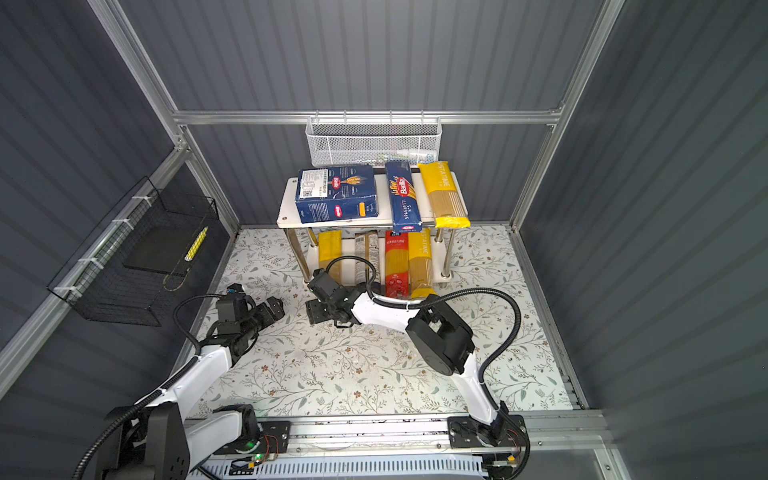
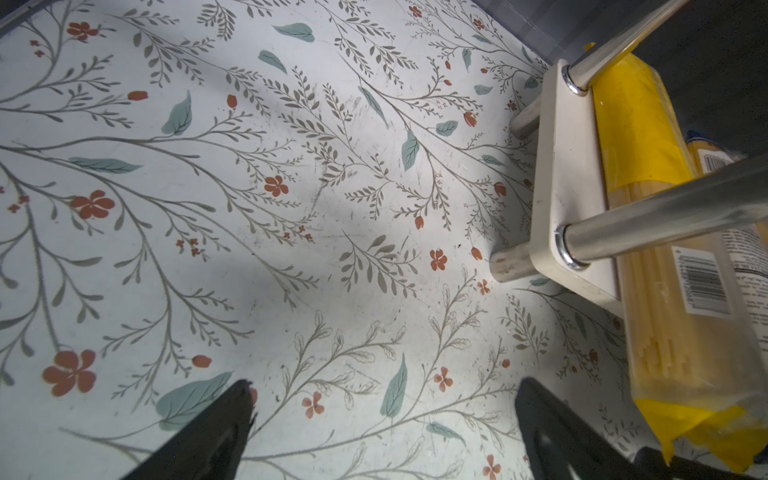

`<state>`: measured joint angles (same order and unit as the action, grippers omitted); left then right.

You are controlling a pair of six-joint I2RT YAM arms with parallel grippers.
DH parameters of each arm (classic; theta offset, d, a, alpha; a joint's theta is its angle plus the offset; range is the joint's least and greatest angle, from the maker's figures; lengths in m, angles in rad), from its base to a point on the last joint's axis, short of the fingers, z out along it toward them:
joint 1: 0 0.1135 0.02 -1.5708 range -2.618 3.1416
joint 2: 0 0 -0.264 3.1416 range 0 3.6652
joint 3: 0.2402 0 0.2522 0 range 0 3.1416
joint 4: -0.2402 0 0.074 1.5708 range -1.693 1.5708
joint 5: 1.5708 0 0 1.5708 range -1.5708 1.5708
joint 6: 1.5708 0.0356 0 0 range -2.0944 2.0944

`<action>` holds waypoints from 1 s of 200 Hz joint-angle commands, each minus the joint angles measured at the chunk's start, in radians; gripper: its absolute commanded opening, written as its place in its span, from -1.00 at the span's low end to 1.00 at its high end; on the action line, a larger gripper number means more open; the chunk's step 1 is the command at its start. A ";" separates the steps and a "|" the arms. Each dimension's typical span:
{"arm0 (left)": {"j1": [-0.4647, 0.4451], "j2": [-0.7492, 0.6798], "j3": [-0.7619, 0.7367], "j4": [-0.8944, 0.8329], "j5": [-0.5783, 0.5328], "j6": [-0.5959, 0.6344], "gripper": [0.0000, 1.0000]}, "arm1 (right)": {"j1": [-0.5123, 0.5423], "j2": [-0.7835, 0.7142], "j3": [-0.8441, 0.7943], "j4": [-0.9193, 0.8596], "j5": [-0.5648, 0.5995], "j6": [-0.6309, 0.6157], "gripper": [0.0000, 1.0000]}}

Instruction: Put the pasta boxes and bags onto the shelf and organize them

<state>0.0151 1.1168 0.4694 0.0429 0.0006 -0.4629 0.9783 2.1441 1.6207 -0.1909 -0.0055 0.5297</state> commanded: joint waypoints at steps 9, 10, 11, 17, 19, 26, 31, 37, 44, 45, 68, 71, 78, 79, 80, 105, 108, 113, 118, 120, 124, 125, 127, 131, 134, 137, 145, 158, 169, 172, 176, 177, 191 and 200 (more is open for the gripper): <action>0.008 -0.001 -0.007 -0.010 -0.011 0.020 1.00 | -0.020 0.030 0.060 0.005 -0.004 -0.035 0.32; 0.008 -0.002 -0.006 -0.011 -0.011 0.020 1.00 | -0.020 0.031 0.060 0.005 -0.003 -0.036 0.32; 0.008 -0.002 -0.006 -0.010 -0.011 0.020 1.00 | -0.021 0.031 0.062 0.006 -0.004 -0.036 0.32; 0.008 -0.004 -0.007 -0.011 -0.013 0.020 1.00 | -0.025 0.038 0.067 0.011 -0.007 -0.037 0.32; 0.008 -0.005 -0.007 -0.010 -0.013 0.020 1.00 | -0.027 0.040 0.070 0.011 -0.009 -0.037 0.32; 0.007 -0.006 -0.008 -0.010 -0.014 0.020 1.00 | -0.033 0.048 0.079 0.015 -0.015 -0.035 0.32; 0.007 -0.006 -0.008 -0.010 -0.014 0.020 1.00 | -0.036 0.054 0.087 0.015 -0.018 -0.037 0.32; 0.008 -0.005 -0.007 -0.011 -0.017 0.020 1.00 | -0.039 0.062 0.097 0.015 -0.019 -0.037 0.33; 0.008 -0.005 -0.005 -0.011 -0.016 0.021 1.00 | -0.041 0.070 0.109 0.013 -0.023 -0.039 0.33; 0.008 -0.005 -0.006 -0.011 -0.016 0.020 1.00 | -0.042 0.070 0.109 0.012 -0.024 -0.039 0.33; 0.008 -0.007 -0.006 -0.014 -0.022 0.020 1.00 | -0.041 0.079 0.136 0.004 -0.038 -0.054 0.33; 0.008 -0.009 -0.006 -0.013 -0.024 0.021 1.00 | -0.041 0.079 0.138 0.003 -0.040 -0.059 0.33; 0.008 -0.008 -0.006 -0.015 -0.041 0.020 1.00 | -0.039 0.077 0.139 0.004 -0.046 -0.068 0.34; 0.008 -0.008 -0.006 -0.016 -0.043 0.020 1.00 | -0.038 0.076 0.138 0.004 -0.047 -0.069 0.34; 0.008 -0.006 -0.006 -0.017 -0.045 0.019 1.00 | -0.039 0.075 0.139 0.005 -0.048 -0.071 0.34; 0.008 -0.004 -0.004 -0.019 -0.050 0.020 1.00 | -0.032 0.044 0.082 0.047 -0.056 -0.092 0.36; 0.008 -0.008 -0.006 -0.019 -0.047 0.020 1.00 | -0.032 0.035 0.067 0.057 -0.056 -0.090 0.36; 0.008 -0.015 -0.006 -0.020 -0.042 0.024 1.00 | -0.032 0.014 0.035 0.078 -0.055 -0.083 0.35; 0.008 -0.022 -0.007 -0.018 -0.036 0.028 1.00 | -0.032 -0.012 -0.008 0.103 -0.052 -0.075 0.35; 0.008 -0.027 -0.009 -0.016 -0.036 0.029 1.00 | -0.032 -0.024 -0.025 0.115 -0.050 -0.072 0.35; 0.008 -0.036 -0.011 -0.016 -0.037 0.033 1.00 | -0.032 -0.050 -0.059 0.130 -0.037 -0.061 0.35; 0.008 -0.039 -0.013 -0.015 -0.038 0.035 1.00 | -0.032 -0.055 -0.068 0.131 -0.032 -0.058 0.35; 0.008 -0.043 -0.015 -0.015 -0.040 0.037 1.00 | -0.031 -0.068 -0.085 0.132 -0.016 -0.052 0.35; 0.008 -0.054 -0.018 -0.017 -0.044 0.041 1.00 | -0.031 -0.095 -0.117 0.130 0.009 -0.036 0.35; 0.008 -0.065 -0.020 -0.020 -0.051 0.044 1.00 | -0.032 -0.114 -0.142 0.127 0.027 -0.029 0.36; 0.008 -0.076 -0.022 -0.025 -0.060 0.044 1.00 | -0.033 -0.138 -0.165 0.125 0.043 -0.024 0.37; 0.008 -0.105 -0.032 -0.026 -0.082 0.052 1.00 | -0.036 -0.201 -0.230 0.110 0.094 -0.012 0.45; 0.008 -0.125 -0.042 -0.017 -0.088 0.060 0.99 | -0.044 -0.313 -0.331 0.061 0.170 0.002 0.51; 0.006 -0.122 -0.039 0.001 -0.076 0.079 0.99 | -0.051 -0.421 -0.431 0.022 0.245 0.014 0.54; 0.006 -0.121 -0.041 0.010 -0.069 0.085 1.00 | -0.055 -0.453 -0.459 0.011 0.262 0.018 0.55; 0.006 -0.120 -0.044 0.025 -0.059 0.092 1.00 | -0.061 -0.491 -0.492 -0.004 0.281 0.027 0.56; 0.006 -0.120 -0.044 0.028 -0.056 0.094 1.00 | -0.063 -0.500 -0.503 -0.008 0.283 0.028 0.57; 0.006 -0.121 -0.049 0.061 -0.045 0.126 1.00 | -0.106 -0.632 -0.612 -0.069 0.323 0.047 0.66; 0.005 -0.124 -0.051 0.080 -0.047 0.146 0.99 | -0.138 -0.713 -0.671 -0.109 0.362 0.048 0.72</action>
<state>0.0151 1.0008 0.4320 0.0650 -0.0574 -0.3958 0.9089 1.5982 1.0729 -0.1719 0.1898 0.5385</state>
